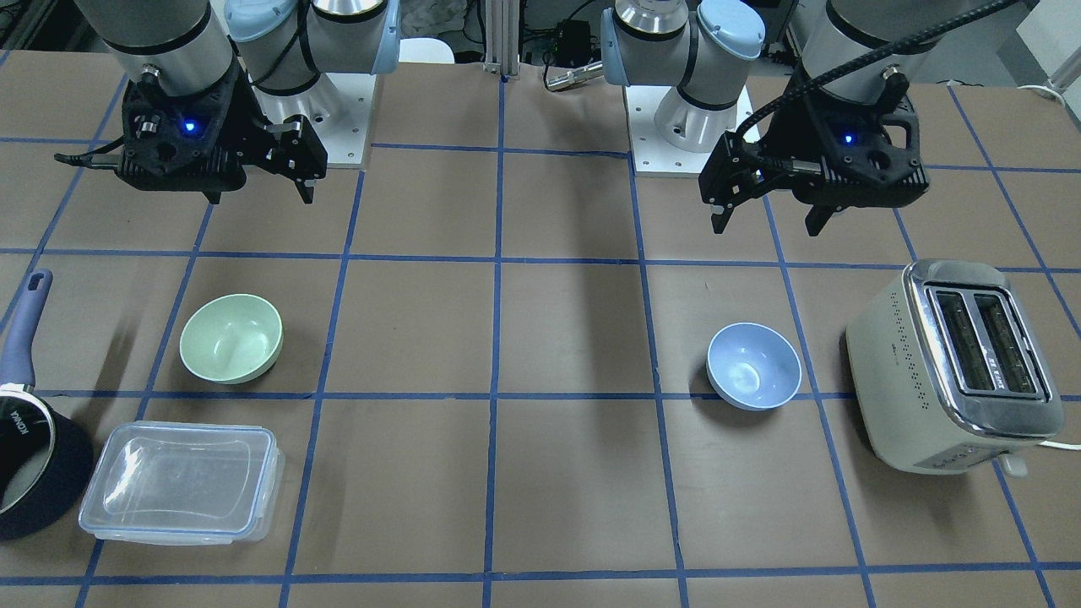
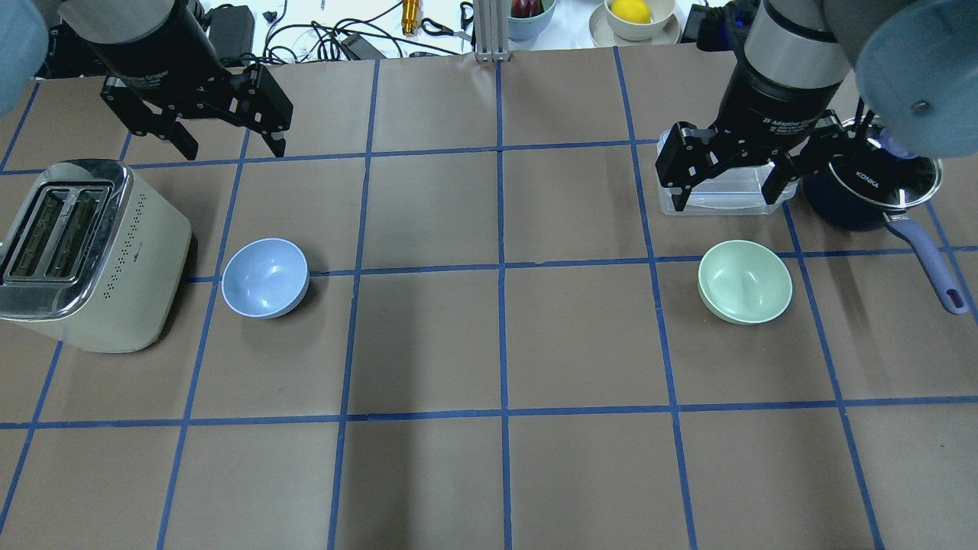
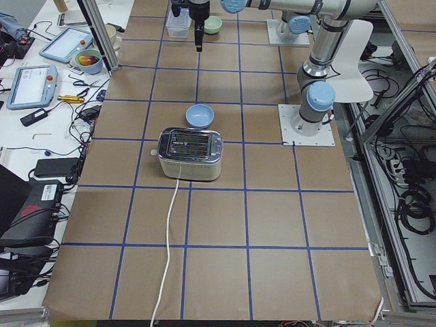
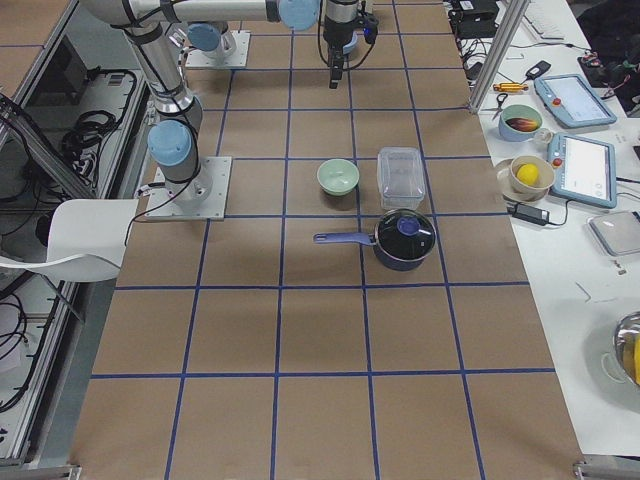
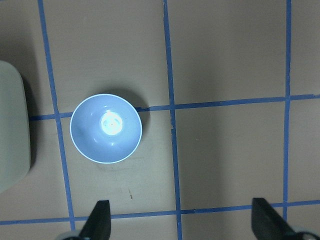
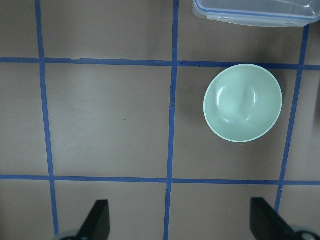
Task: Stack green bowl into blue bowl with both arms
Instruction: 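Lower left gripper onto light blue bowl while right gripper lowers onto green bowl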
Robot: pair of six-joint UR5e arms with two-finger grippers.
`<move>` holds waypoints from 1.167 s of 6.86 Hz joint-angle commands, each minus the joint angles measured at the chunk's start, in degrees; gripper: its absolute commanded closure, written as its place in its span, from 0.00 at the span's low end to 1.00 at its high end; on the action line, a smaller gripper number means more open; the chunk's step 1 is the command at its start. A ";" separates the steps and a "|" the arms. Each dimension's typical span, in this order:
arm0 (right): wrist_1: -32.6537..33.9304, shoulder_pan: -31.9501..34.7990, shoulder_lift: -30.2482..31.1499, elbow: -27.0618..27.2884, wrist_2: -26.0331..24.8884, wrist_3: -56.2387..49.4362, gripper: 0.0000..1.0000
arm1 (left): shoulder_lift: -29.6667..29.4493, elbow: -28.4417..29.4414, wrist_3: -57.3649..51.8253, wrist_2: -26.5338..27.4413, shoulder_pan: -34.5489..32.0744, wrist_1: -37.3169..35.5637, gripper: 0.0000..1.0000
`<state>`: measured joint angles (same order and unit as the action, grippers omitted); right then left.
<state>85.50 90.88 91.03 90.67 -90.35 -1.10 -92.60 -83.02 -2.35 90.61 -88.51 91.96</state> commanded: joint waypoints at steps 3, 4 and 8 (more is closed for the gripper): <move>1.51 -5.41 -0.59 0.03 0.35 -1.78 0.00 | 0.31 -4.48 -0.55 0.09 -0.43 -0.21 0.00; 2.12 -11.80 -1.46 0.20 1.05 -12.06 0.00 | -1.77 -10.70 -0.38 0.09 -0.26 -7.07 0.00; 15.12 -18.62 -9.18 6.16 0.53 -17.60 0.00 | -9.24 -28.69 -6.70 5.34 3.16 -33.50 0.00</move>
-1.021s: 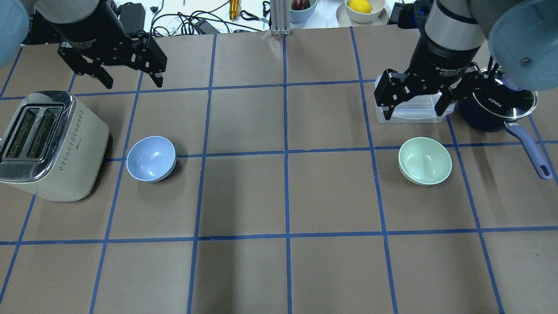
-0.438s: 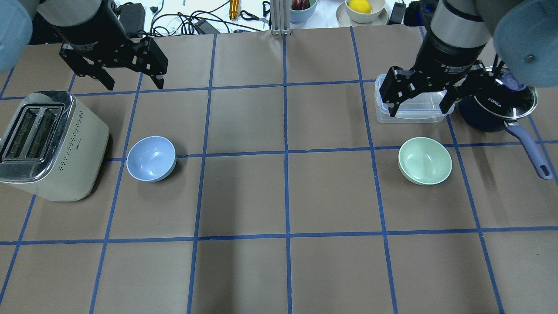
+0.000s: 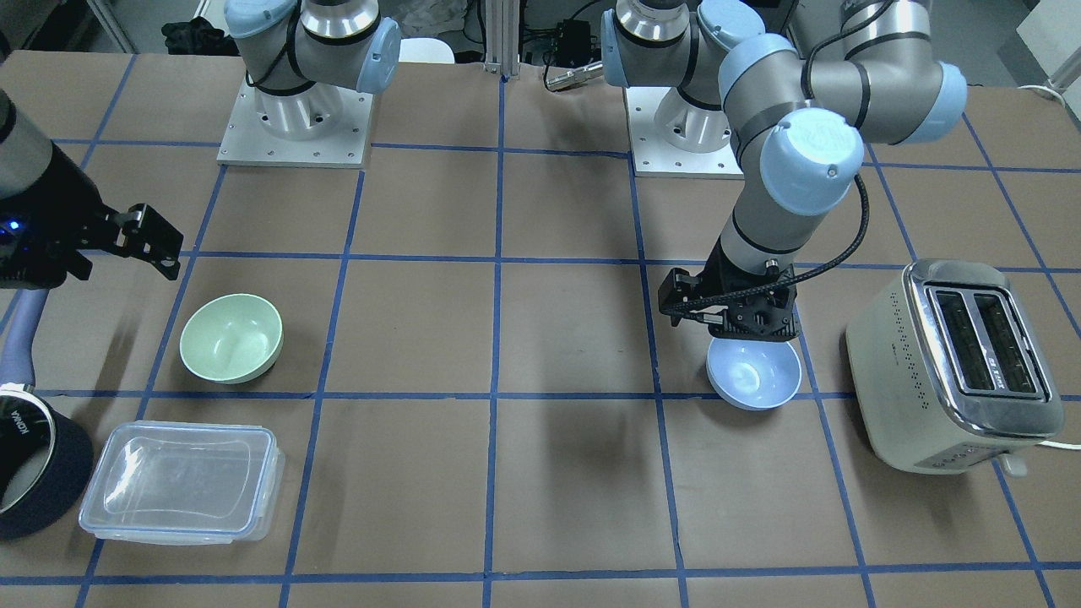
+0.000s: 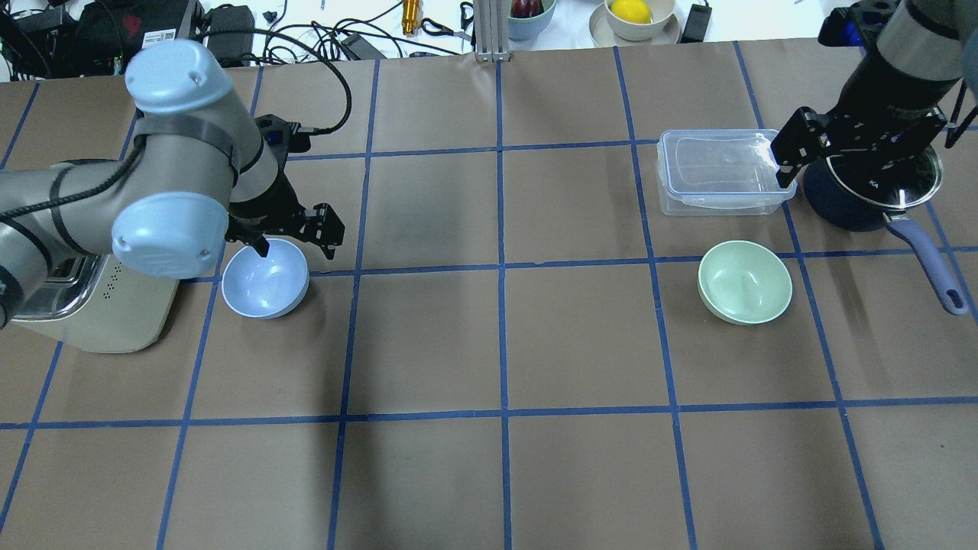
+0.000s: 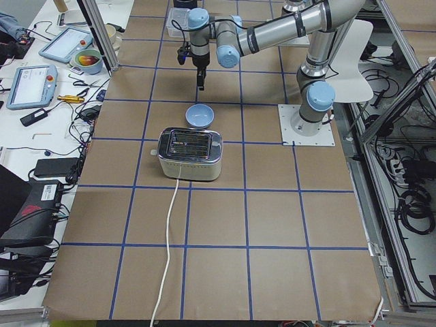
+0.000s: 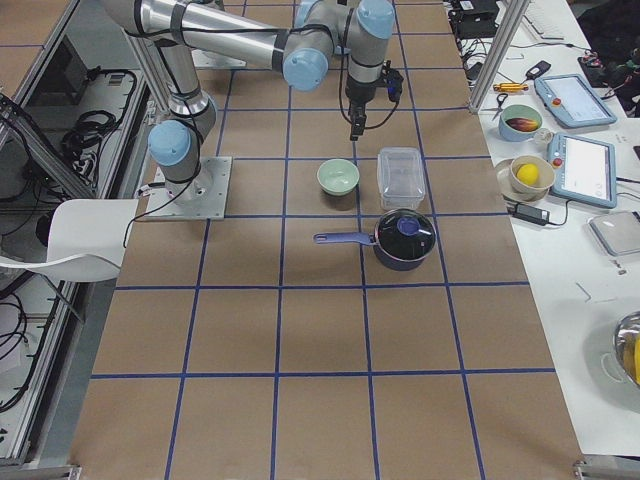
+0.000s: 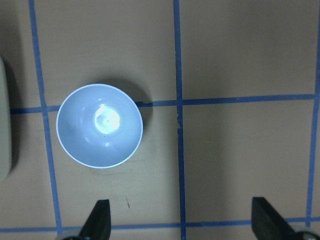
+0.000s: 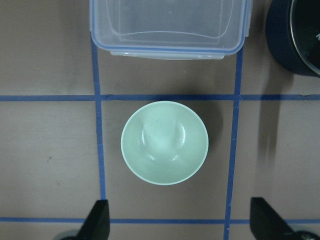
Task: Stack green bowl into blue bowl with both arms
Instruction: 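Lower left gripper onto light blue bowl while right gripper lowers onto green bowl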
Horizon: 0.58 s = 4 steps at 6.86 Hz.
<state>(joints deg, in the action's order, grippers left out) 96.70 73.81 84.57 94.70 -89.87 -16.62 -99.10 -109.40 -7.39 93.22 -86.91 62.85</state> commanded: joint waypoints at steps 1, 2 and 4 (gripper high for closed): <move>6.55 -4.17 -4.75 4.85 0.74 -4.88 0.00 | -5.46 -2.74 -1.66 2.93 1.57 -7.62 0.00; 12.49 -5.15 -6.25 8.10 0.84 -6.82 0.00 | -7.75 -3.27 -0.96 2.85 1.40 -8.44 0.00; 23.22 -5.25 -8.45 15.48 0.84 -8.06 0.00 | -9.87 -3.45 -1.22 2.93 1.40 -8.80 0.29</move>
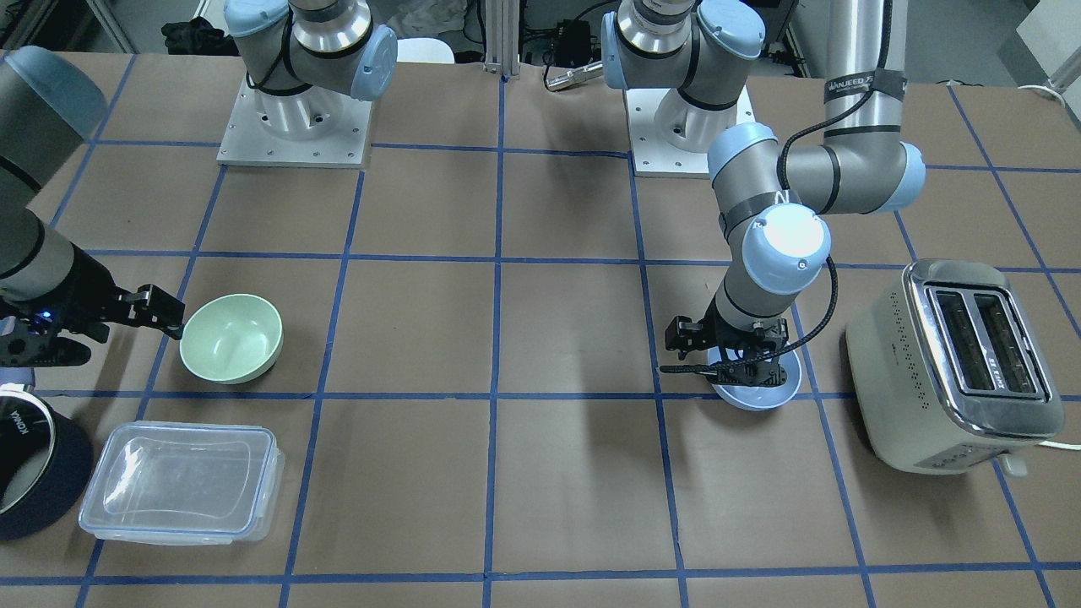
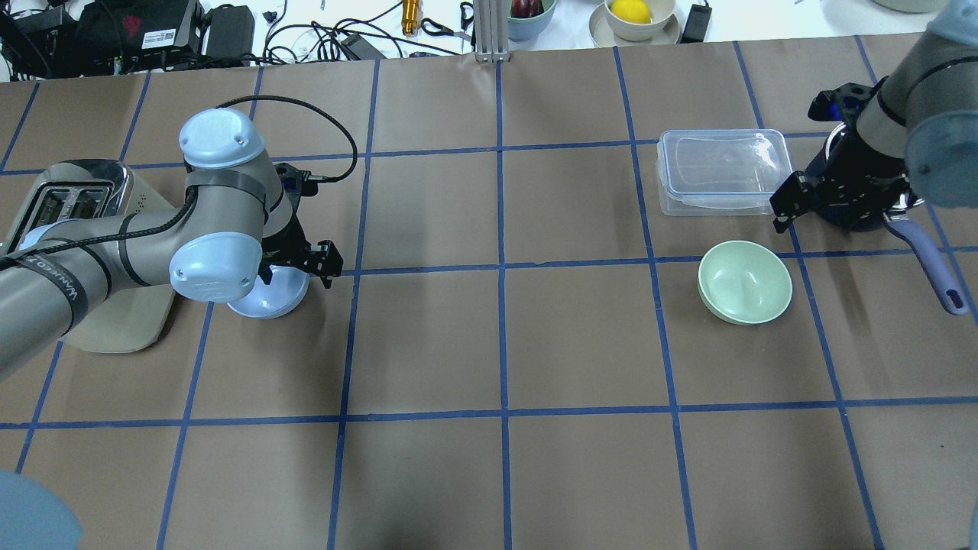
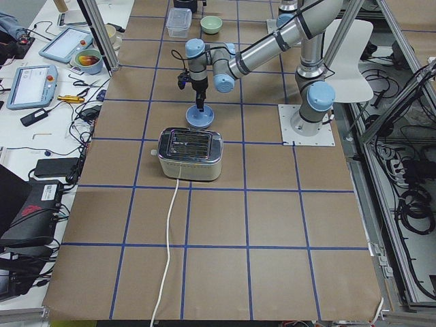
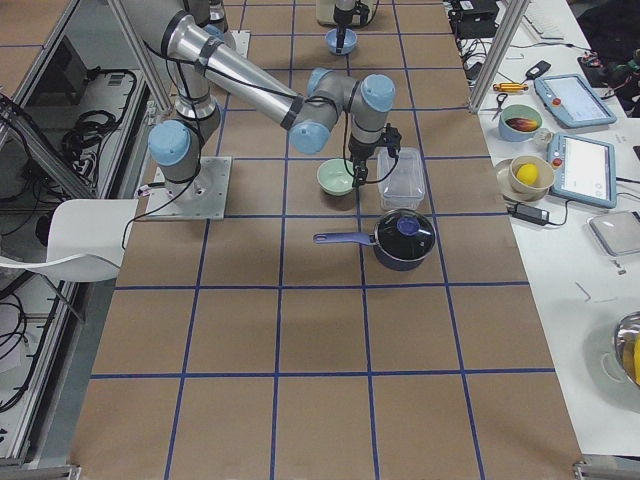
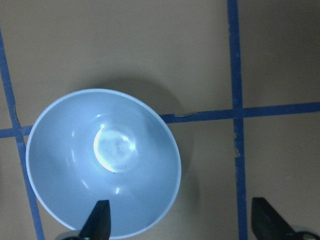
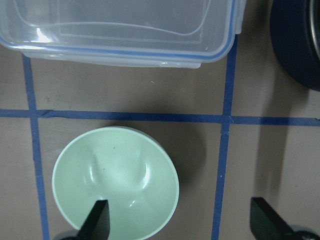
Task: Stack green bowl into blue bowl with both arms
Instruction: 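Lower left gripper onto light blue bowl while right gripper lowers onto green bowl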
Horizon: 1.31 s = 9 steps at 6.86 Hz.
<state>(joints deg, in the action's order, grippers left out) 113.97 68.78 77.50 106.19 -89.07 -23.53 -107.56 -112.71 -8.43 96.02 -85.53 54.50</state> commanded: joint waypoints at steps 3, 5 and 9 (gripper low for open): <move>8.46 -0.31 -4.28 6.74 0.04 -1.96 0.09 | -1.60 0.48 -1.76 0.04 -0.16 -3.25 1.00; 8.28 -0.31 -5.08 7.54 -0.14 -1.96 0.63 | -0.11 3.61 0.69 0.05 -5.49 -2.21 1.00; 5.48 -0.40 -4.29 6.23 -0.32 -1.43 1.00 | -5.71 19.62 29.48 -6.37 -26.93 2.28 1.00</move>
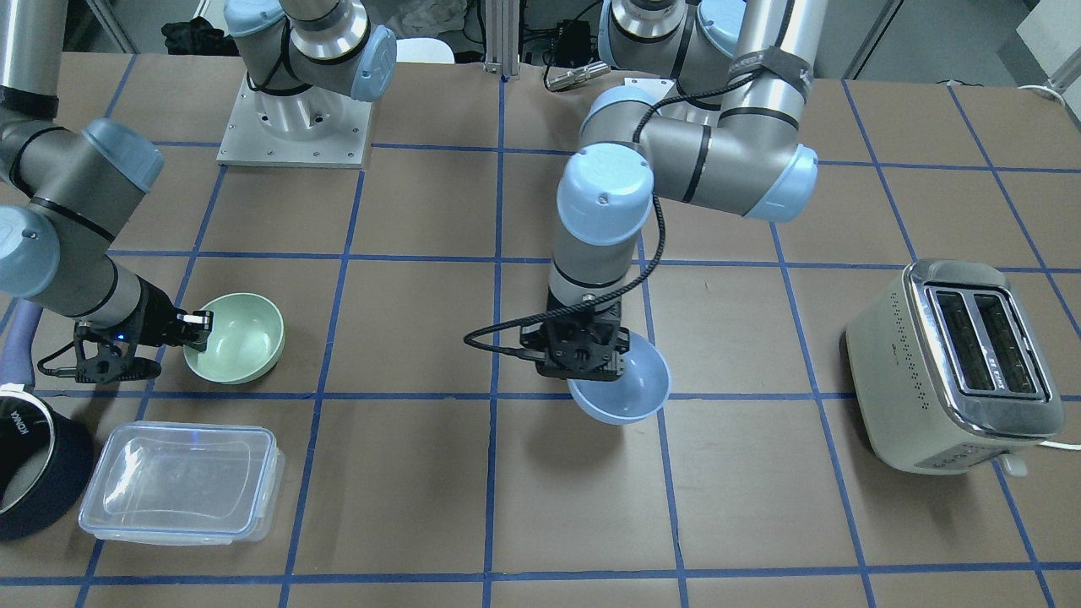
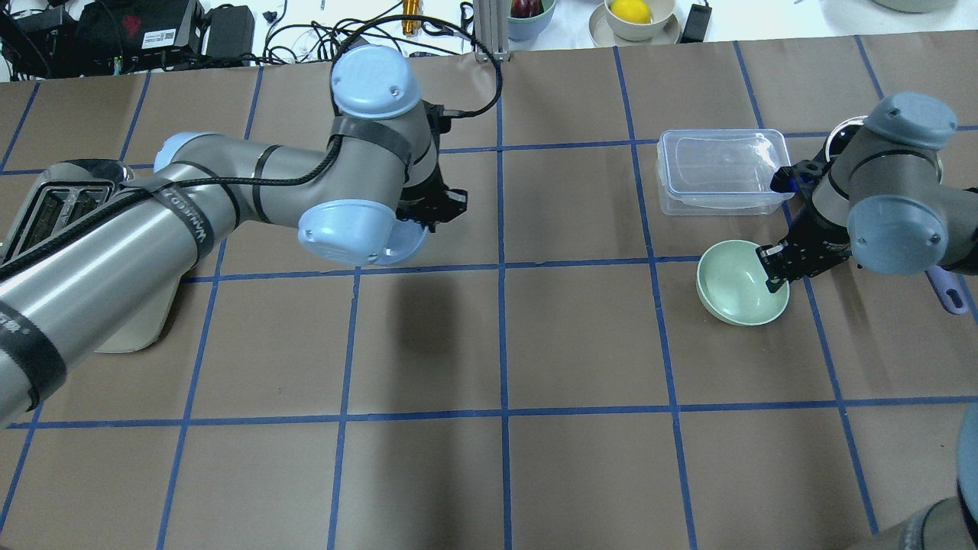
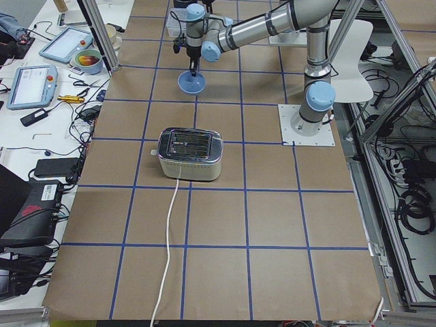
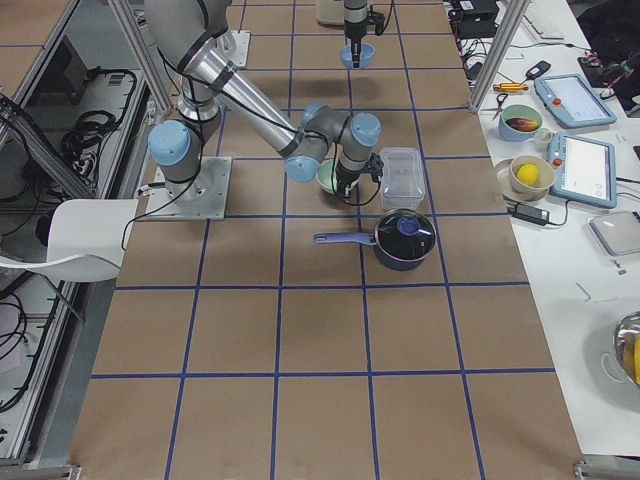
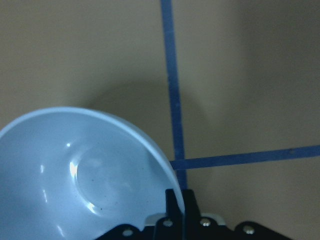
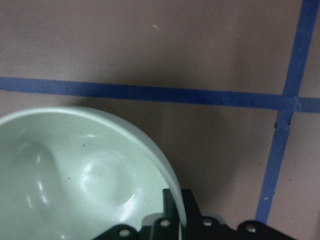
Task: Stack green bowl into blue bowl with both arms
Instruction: 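Slide blue bowl toward table center with left gripper while right lifts green bowl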
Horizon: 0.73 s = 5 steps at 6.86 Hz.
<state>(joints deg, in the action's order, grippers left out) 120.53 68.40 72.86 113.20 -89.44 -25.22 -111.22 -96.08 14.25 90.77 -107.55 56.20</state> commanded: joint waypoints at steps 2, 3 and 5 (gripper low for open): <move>-10.78 -0.02 0.70 -8.56 0.32 0.34 1.00 | -6.09 3.36 13.41 -1.04 -8.63 -1.17 1.00; -16.41 0.07 0.53 -13.56 2.23 0.43 1.00 | -7.76 3.36 13.61 -1.04 -8.90 -2.57 1.00; -20.60 0.76 0.79 -17.65 3.74 2.18 1.00 | -10.41 3.53 13.00 -0.69 -9.43 -3.46 0.72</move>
<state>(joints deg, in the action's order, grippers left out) 102.13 68.71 73.36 97.79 -86.42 -24.21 -120.11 -92.69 27.42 89.86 -116.74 53.42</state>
